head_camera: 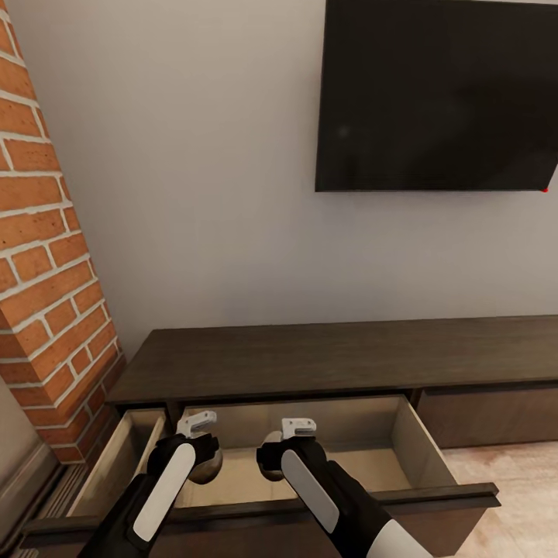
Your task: Place each of the two pumpkins and all three candles from the living room inside a cabinet in the living room (use any cabinet), then make sure every cabinet is closed, and position the cauldron so it is next to a table in the living room.
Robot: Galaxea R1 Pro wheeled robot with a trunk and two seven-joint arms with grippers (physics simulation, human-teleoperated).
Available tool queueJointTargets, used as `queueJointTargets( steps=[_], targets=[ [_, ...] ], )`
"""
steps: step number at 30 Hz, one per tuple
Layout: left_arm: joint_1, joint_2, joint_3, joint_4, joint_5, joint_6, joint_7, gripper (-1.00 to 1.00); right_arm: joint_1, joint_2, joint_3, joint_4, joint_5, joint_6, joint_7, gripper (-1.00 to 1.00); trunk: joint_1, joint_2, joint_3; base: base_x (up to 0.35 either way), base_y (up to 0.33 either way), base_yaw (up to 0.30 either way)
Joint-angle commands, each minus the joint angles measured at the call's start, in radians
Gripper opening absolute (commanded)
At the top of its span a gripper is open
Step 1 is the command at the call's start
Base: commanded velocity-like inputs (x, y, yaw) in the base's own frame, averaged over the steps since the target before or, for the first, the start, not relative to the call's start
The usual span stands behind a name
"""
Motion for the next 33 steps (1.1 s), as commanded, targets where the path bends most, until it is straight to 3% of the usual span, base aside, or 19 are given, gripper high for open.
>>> queueJointTargets(
  steps=[1,13,20,26,33],
  targets=[
    [-0.001,0.000,-0.001,-0.001,0.008,0.001,0.010,-1.00,-0.001,0.000,0.002,-0.001,-0.010,0.000,-0.012,-1.00,0.000,0.000,-0.001,0.035,0.014,0.000],
    [-0.001,0.001,-0.001,0.014,0.005,0.001,0.006,-1.00,-0.001,-0.002,0.002,0.003,-0.012,0.002,-0.020,-1.00,0.000,0.000,-0.001,0.058,0.002,0.000],
    [-0.001,0.000,-0.001,0.016,0.005,0.001,0.005,-1.00,-0.001,-0.003,0.000,0.007,-0.012,0.003,-0.026,-1.00,0.003,-0.002,-0.028,0.001,0.000,0.000],
    [-0.001,-0.001,-0.036,0.017,0.005,0.001,0.005,-1.00,-0.001,-0.003,-0.001,0.007,-0.012,0.003,-0.028,-1.00,0.006,-0.004,-0.051,0.000,0.000,0.000],
    [-0.001,-0.004,-0.045,0.019,0.005,0.001,0.005,-1.00,-0.001,-0.003,-0.001,0.007,-0.012,0.003,-0.039,-1.00,0.009,-0.005,-0.078,0.000,0.000,0.000]
  ],
)
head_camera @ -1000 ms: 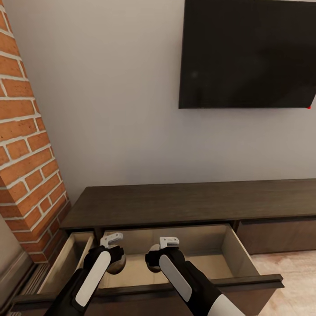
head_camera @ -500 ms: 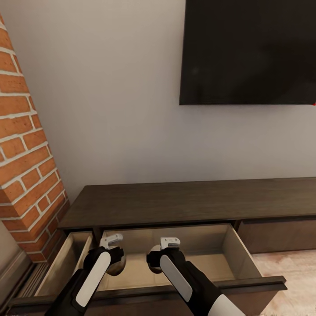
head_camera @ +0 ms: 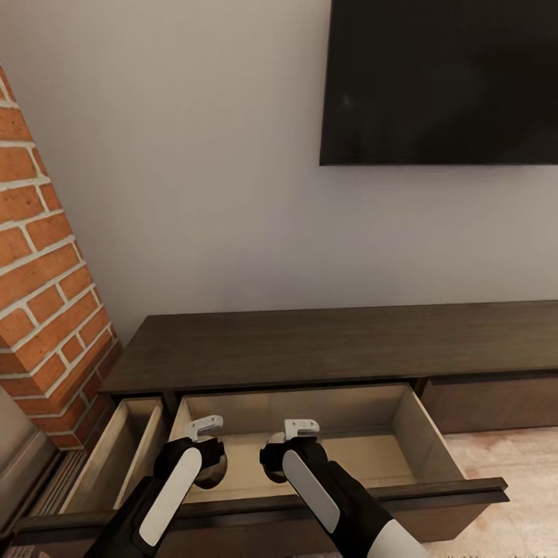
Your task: Place each of the two pumpkins and all three candles from the living room inside a cabinet in the living room (use any cabinet), then make sure every cabinet is closed, and position the cauldron so it is next to a table in the living room.
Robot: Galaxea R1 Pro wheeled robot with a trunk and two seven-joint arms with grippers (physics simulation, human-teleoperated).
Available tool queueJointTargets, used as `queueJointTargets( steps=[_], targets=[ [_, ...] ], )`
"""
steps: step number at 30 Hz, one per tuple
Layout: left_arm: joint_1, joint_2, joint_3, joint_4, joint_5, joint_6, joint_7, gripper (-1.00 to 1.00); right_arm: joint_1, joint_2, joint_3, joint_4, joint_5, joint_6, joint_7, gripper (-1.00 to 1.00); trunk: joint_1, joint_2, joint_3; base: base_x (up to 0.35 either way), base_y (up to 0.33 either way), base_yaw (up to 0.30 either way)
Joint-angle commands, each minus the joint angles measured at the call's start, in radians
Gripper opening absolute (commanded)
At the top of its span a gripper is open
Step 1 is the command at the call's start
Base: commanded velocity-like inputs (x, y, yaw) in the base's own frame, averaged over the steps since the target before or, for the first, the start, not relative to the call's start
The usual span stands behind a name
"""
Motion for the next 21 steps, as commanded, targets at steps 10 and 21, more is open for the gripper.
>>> queueJointTargets(
  steps=[10,21],
  targets=[
    [-0.001,0.000,-0.002,-0.001,0.008,0.000,0.011,-1.00,-0.001,0.000,0.003,-0.002,-0.009,-0.001,-0.012,-1.00,0.002,-0.002,-0.020,0.000,0.000,0.000],
    [-0.001,-0.001,-0.010,-0.001,0.008,-0.001,0.011,-1.00,-0.001,0.001,0.003,-0.002,-0.009,-0.001,-0.012,-1.00,0.003,-0.002,-0.032,0.000,0.000,0.000]
  ],
)
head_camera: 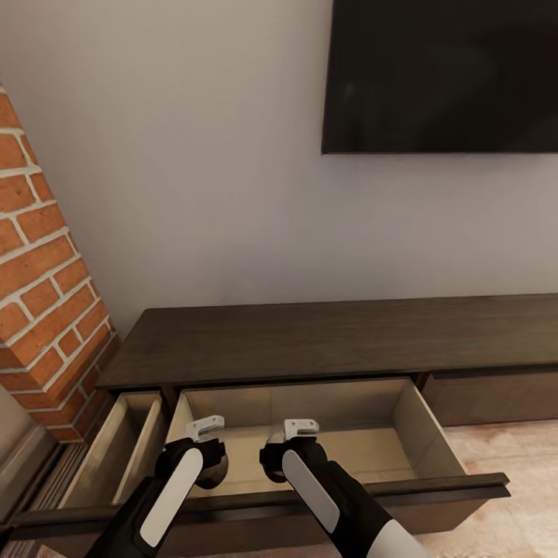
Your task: Place each of the two pumpkins and all three candles from the living room inside a cabinet in the living room (use any cabinet), then make sure every cabinet is closed, and position the cauldron so it is next to a table in the living room.
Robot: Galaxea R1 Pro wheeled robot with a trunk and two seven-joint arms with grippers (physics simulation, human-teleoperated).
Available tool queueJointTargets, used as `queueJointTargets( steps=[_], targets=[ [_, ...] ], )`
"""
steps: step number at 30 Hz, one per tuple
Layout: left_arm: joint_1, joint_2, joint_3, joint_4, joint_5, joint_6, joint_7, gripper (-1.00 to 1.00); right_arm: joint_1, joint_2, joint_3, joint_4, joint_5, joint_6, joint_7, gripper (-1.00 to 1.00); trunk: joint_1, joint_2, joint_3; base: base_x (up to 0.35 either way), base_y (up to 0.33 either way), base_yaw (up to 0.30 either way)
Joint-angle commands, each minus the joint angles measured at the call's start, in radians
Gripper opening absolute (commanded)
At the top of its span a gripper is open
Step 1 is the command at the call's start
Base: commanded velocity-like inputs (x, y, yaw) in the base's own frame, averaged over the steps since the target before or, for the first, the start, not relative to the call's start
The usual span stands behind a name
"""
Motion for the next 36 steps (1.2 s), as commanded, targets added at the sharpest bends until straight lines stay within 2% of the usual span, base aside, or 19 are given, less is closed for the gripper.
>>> queueJointTargets(
  steps=[1,10,11,17,18,31,36],
  targets=[
    [-0.001,0.000,-0.002,-0.001,0.008,0.000,0.011,-1.00,-0.001,0.000,0.003,-0.001,-0.009,-0.001,-0.012,-1.00,0.000,-0.001,-0.005,0.000,0.000,0.000],
    [-0.001,0.001,-0.002,-0.001,0.008,0.001,0.011,-1.00,-0.001,0.000,0.003,-0.002,-0.009,0.000,-0.012,-1.00,0.001,-0.001,-0.009,0.000,0.000,0.000],
    [-0.001,0.001,-0.002,-0.001,0.008,0.001,0.011,-1.00,-0.001,0.000,0.003,-0.002,-0.009,0.001,-0.012,1.00,0.001,-0.001,-0.009,0.000,0.000,0.000],
    [-0.001,0.001,-0.002,-0.001,0.008,0.001,0.011,-1.00,-0.001,0.000,0.003,-0.002,-0.009,0.001,-0.012,1.00,0.001,-0.001,-0.009,0.000,0.000,0.000],
    [-0.001,0.001,-0.002,-0.001,0.008,0.001,0.011,1.00,-0.001,0.000,0.003,-0.002,-0.009,0.001,-0.012,1.00,0.001,-0.001,-0.009,0.000,0.000,0.000],
    [-0.001,0.004,-0.001,-0.002,0.010,0.001,0.011,1.00,-0.001,0.000,0.003,-0.002,-0.009,0.001,-0.011,1.00,0.001,-0.001,-0.009,0.000,0.000,0.000],
    [-0.001,0.005,0.000,-0.005,0.009,0.001,0.011,1.00,-0.001,0.000,0.003,-0.002,-0.009,0.001,-0.010,1.00,-0.002,0.000,0.011,0.000,0.000,0.000]
  ],
)
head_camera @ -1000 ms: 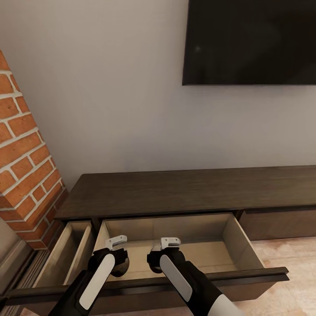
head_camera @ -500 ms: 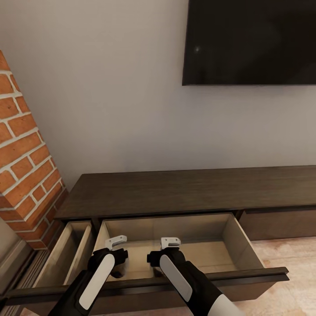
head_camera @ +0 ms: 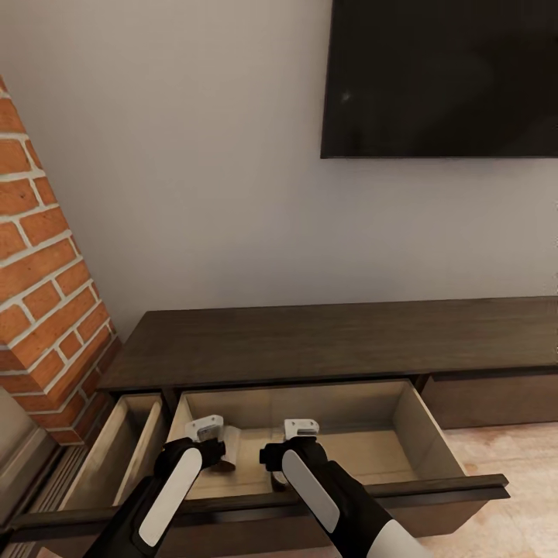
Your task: Place each of the two pumpkins and all three candles from the living room inside a cabinet in the living room (use any cabinet), then make sure every cabinet is closed, and position the cauldron so it is next to a table in the living room.
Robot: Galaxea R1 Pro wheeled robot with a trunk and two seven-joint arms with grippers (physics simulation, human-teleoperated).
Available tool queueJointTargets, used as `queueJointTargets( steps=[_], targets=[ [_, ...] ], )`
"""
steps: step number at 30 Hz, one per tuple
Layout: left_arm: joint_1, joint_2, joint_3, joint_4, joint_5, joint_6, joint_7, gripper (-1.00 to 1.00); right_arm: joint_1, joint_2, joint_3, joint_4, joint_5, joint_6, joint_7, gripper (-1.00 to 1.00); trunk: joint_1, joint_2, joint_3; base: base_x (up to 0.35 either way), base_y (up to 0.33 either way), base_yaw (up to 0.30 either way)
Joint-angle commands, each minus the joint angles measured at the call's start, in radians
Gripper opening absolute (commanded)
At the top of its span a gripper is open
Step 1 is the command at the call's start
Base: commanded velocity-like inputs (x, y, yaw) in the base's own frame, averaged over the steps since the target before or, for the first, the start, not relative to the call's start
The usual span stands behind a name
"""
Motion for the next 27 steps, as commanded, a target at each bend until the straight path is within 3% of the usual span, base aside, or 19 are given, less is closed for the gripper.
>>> queueJointTargets(
  steps=[1,17,22,27],
  targets=[
    [-0.001,0.001,-0.001,-0.004,0.008,0.001,0.010,1.00,-0.001,-0.001,0.002,-0.001,-0.009,0.001,-0.010,1.00,-0.001,0.000,0.003,0.000,0.000,0.000],
    [-0.001,0.002,0.010,-0.037,0.017,0.021,0.009,1.00,-0.001,-0.003,0.001,-0.001,-0.013,0.003,-0.009,1.00,-0.008,0.004,0.065,0.000,0.000,0.000],
    [-0.001,0.003,0.014,-0.067,0.020,0.088,0.011,1.00,-0.001,-0.003,0.000,-0.003,-0.015,0.007,-0.006,1.00,-0.010,0.005,0.084,0.000,0.000,0.000],
    [-0.001,0.000,0.089,-0.091,0.026,0.182,0.011,1.00,-0.002,-0.002,-0.006,-0.009,-0.020,0.015,-0.005,1.00,-0.012,0.006,0.104,0.000,0.000,0.000]
  ],
)
